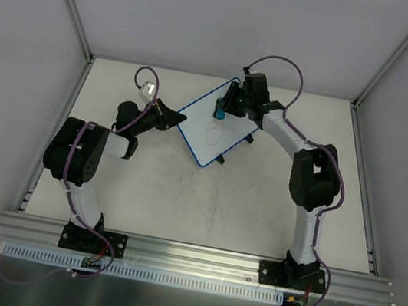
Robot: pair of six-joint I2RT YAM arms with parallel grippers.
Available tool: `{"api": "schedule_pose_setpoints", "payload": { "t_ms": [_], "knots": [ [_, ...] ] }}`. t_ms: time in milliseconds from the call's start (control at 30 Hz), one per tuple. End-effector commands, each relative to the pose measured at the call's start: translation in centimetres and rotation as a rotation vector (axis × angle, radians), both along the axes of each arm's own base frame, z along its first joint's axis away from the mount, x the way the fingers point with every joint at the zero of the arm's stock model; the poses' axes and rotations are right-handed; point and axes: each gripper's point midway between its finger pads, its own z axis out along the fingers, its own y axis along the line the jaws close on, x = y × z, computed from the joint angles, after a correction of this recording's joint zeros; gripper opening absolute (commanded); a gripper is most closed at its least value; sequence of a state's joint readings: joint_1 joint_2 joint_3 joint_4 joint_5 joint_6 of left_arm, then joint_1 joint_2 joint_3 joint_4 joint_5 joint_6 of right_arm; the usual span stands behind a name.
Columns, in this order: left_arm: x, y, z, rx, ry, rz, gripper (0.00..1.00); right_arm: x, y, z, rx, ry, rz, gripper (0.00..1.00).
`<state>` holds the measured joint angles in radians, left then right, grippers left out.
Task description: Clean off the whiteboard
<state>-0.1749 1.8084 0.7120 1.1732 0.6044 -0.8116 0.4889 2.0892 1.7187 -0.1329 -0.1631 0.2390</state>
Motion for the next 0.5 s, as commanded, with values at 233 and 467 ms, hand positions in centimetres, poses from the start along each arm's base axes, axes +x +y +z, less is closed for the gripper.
{"api": "schedule_pose_setpoints", "payload": {
  "t_ms": [233,467],
  "knots": [
    [-0.4,-0.4,0.2,0.047,-0.088,-0.041,0.0,-0.6,-7.5,-7.1,-0.062,0.206,-0.279,0.0],
    [-0.4,-0.3,0.3,0.045,-0.09,-0.039,0.0,-1.3,-10.7,-8.0,-0.083,0.234,-0.387,0.0]
  ]
}}
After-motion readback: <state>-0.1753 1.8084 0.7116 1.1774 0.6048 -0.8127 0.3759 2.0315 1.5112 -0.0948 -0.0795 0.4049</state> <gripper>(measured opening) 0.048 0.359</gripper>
